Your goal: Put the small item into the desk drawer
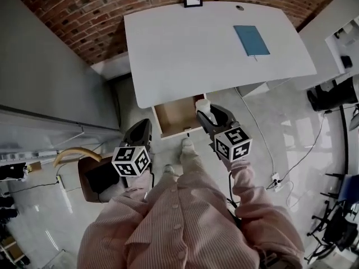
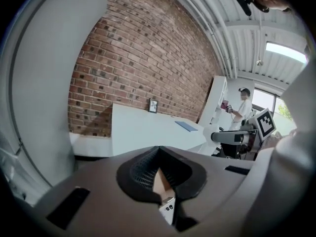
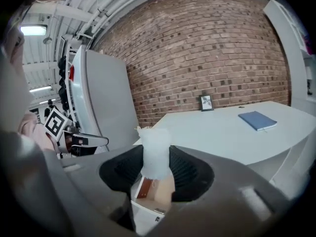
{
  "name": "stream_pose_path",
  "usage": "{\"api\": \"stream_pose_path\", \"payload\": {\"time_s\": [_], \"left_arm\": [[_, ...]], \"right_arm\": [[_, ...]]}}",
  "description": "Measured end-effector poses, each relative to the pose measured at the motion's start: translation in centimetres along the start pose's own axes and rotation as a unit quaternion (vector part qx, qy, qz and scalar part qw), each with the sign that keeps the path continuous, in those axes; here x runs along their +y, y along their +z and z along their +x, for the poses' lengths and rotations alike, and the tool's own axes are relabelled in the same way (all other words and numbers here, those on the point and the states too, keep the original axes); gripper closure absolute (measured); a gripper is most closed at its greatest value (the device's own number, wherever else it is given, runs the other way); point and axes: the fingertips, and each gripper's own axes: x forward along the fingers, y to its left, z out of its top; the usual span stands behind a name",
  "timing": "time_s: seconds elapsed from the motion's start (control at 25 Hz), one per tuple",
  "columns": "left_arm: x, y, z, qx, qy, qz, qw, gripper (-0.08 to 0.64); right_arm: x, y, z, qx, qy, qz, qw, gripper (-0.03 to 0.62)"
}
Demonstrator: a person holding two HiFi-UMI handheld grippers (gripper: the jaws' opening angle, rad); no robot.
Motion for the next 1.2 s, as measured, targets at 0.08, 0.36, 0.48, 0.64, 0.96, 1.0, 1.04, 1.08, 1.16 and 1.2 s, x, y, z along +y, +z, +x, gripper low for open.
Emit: {"api": "stream_pose_path", "payload": {"time_s": [0.08, 0.36, 0.48, 0.64, 0.96, 1.0, 1.04, 1.08, 1.16, 1.2], "left_arm": [[0.6, -0.9, 1.2, 0.011, 0.017, -0.018, 0.9996, 0.560], [0.4, -4.6, 4.4, 0.056, 0.026, -0.048, 0.9970, 0.560], [0.7, -6.0, 5.2, 0.068, 0.041, -0.065, 0.9947, 0.560], [1.6, -7.6, 6.1, 0.080, 0.064, -0.083, 0.9912, 0.560], [3.0, -11.5, 7.9, 0.103, 0.094, -0.124, 0.9824, 0.560], [3.2, -12.2, 8.2, 0.107, 0.096, -0.127, 0.9813, 0.560], [3.4, -12.8, 8.5, 0.111, 0.097, -0.132, 0.9802, 0.560], [3.5, -13.4, 8.8, 0.115, 0.097, -0.137, 0.9791, 0.560], [3.7, -14.5, 9.4, 0.119, 0.095, -0.145, 0.9775, 0.560], [3.8, -14.9, 9.7, 0.120, 0.095, -0.148, 0.9771, 0.560]], "right_arm": [[-0.5, -0.9, 1.3, 0.024, 0.020, -0.018, 0.999, 0.439], [-1.0, -5.3, 4.2, 0.106, 0.092, -0.075, 0.987, 0.439], [-0.7, -6.7, 5.4, 0.133, 0.121, -0.081, 0.980, 0.439], [-1.2, -8.9, 7.2, 0.164, 0.141, -0.088, 0.972, 0.439], [-2.7, -14.4, 10.4, 0.218, 0.132, -0.109, 0.961, 0.439], [-2.8, -15.1, 10.8, 0.223, 0.127, -0.111, 0.960, 0.439], [-3.0, -15.8, 11.2, 0.228, 0.122, -0.114, 0.959, 0.439], [-3.3, -16.4, 11.7, 0.233, 0.117, -0.117, 0.958, 0.439], [-3.9, -17.6, 12.8, 0.239, 0.110, -0.127, 0.956, 0.439], [-4.1, -18.1, 13.3, 0.241, 0.107, -0.132, 0.956, 0.439]]}}
